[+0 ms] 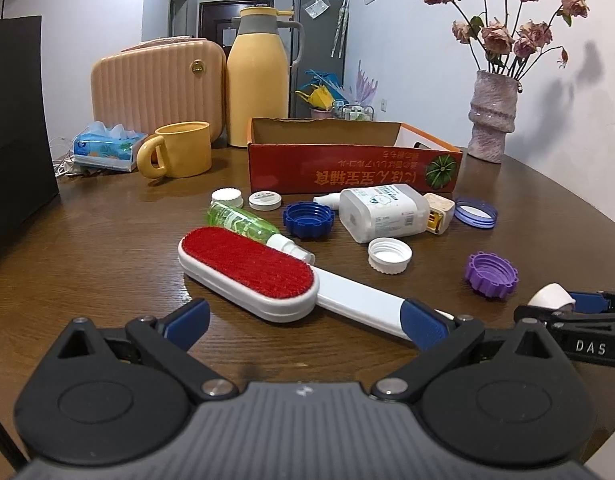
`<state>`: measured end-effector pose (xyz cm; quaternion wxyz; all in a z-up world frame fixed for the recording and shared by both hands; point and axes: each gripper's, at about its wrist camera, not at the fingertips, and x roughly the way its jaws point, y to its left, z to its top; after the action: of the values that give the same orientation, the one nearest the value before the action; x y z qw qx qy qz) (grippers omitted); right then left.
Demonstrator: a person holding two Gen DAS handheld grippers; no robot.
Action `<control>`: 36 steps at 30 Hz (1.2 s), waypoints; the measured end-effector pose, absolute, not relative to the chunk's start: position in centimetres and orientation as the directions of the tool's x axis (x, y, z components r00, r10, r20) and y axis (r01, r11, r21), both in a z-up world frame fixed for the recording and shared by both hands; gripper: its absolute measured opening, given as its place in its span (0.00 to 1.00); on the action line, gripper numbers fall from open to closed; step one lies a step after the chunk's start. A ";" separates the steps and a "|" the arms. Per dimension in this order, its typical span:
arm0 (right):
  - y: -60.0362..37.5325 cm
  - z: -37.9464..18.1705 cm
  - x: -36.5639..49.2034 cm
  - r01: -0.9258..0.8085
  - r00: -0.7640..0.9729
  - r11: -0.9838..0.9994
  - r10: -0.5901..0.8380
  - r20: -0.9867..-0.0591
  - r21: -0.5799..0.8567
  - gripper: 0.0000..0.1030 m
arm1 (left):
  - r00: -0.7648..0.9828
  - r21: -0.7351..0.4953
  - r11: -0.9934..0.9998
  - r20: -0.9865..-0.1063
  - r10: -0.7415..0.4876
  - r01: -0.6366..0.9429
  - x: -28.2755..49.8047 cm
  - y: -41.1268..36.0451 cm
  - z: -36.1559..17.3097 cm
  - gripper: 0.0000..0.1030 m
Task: Organize rigid objects
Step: 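Move the right gripper to the white tape roll and close on it, then grasp the white bottle cap with the left gripper while the right gripper lifts the tape roll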
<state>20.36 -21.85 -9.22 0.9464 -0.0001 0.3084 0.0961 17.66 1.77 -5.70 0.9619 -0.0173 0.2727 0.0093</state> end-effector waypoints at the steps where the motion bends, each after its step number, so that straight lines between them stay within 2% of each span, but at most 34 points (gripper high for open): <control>1: -21.8 -9.3 20.5 -0.189 0.786 0.980 0.187 -0.588 0.060 0.49 | 0.850 -0.027 0.999 -0.526 0.013 -0.032 17.8 1.8 -5.7 1.00; 2: -21.7 -9.5 20.7 -0.202 0.778 0.977 0.198 -0.596 0.062 0.43 | 0.849 -0.023 0.999 -0.528 0.020 -0.038 17.9 1.9 -5.7 1.00; 3: -21.7 -9.6 20.8 -0.209 0.776 0.976 0.206 -0.596 0.065 0.42 | 0.848 -0.021 0.999 -0.530 0.025 -0.043 17.9 1.9 -5.8 1.00; 20: -23.3 -8.6 22.7 -0.222 0.811 0.966 0.259 -0.525 0.135 0.42 | 0.852 0.016 0.999 -0.522 0.045 -0.043 19.9 1.4 -4.9 1.00; 36: -25.4 -8.0 26.1 -0.205 0.845 0.965 0.258 -0.469 0.162 0.42 | 0.800 0.033 0.999 -0.600 -0.012 0.039 27.6 -3.6 -5.2 1.00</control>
<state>26.07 -25.42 -8.02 0.9589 0.0531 0.2513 0.1207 27.63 -3.58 -5.18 0.9484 0.0217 0.3160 -0.0136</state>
